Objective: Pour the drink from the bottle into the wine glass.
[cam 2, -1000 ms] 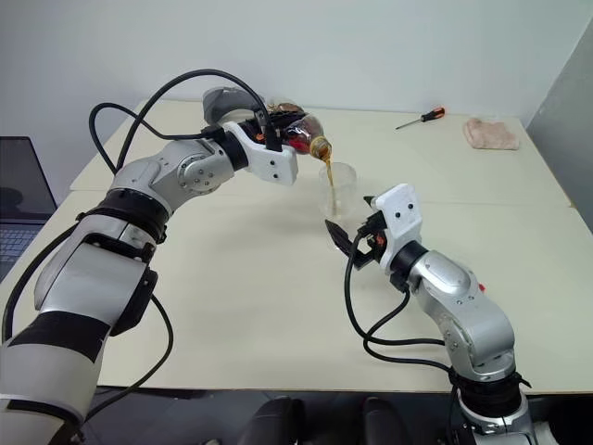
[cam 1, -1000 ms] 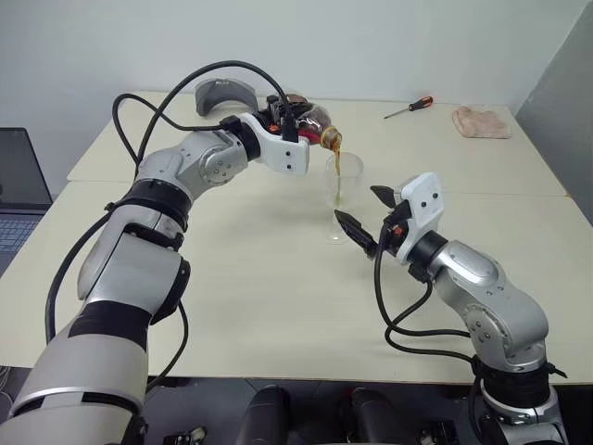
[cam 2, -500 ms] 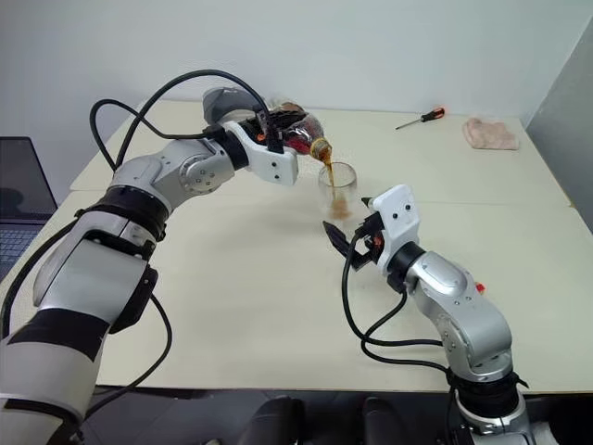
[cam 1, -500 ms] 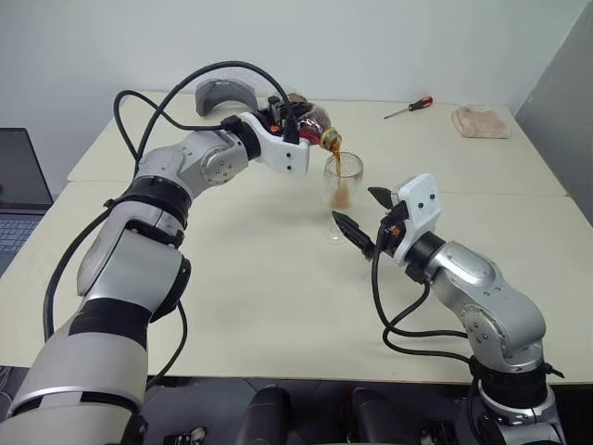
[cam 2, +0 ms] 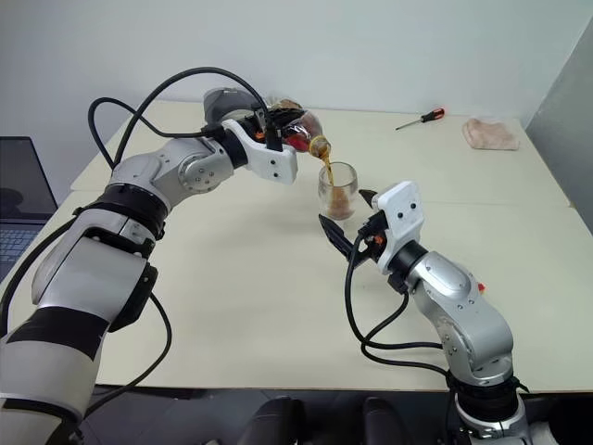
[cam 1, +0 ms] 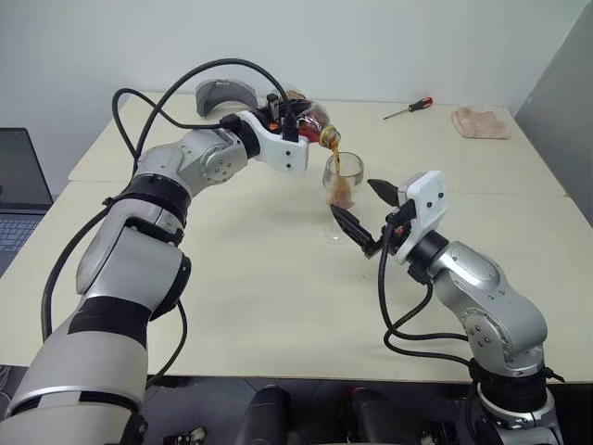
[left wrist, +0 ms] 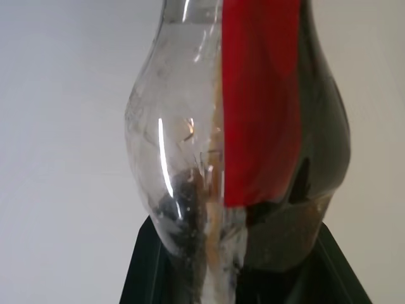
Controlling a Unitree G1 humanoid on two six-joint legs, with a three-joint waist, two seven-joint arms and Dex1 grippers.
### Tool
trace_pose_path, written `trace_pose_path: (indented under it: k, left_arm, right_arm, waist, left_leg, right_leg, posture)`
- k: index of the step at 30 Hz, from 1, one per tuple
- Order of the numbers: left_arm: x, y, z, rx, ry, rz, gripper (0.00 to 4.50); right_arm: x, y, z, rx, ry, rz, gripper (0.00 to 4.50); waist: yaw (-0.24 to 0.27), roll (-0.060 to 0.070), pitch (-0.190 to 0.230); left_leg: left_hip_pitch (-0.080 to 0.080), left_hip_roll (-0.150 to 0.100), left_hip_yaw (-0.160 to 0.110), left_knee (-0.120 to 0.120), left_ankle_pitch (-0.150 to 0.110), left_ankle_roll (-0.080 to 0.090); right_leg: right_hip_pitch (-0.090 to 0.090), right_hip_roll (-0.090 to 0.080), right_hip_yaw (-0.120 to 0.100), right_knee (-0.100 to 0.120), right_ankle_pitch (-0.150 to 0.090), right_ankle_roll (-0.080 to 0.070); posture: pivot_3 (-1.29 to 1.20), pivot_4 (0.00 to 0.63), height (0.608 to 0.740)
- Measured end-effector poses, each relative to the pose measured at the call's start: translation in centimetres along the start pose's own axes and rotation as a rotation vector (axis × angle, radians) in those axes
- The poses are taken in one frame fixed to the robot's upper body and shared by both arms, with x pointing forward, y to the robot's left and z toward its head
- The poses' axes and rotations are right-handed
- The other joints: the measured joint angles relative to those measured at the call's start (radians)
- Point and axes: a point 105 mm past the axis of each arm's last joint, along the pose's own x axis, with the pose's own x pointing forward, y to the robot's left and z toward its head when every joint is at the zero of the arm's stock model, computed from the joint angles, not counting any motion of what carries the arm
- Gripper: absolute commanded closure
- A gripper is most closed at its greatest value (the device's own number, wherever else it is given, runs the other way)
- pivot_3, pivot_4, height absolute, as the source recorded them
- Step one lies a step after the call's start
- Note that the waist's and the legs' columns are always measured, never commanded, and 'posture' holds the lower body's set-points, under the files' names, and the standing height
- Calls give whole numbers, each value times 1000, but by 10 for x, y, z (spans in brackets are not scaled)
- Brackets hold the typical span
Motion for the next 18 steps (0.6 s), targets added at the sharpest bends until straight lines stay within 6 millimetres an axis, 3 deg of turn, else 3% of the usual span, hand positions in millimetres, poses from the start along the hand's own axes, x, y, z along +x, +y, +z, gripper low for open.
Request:
trace_pose_path:
  k: [18]
  left_arm:
    - [1,1,-3,24,11,-6,3604]
  right_arm:
    - [-3,1,-3,-22,-17,-7,0]
  waist:
    - [0,0,0]
  left_leg:
    - [0,0,0,1,0,0]
  right_leg:
    - [0,0,0,0,0,0]
  posture:
    - [0,150,740]
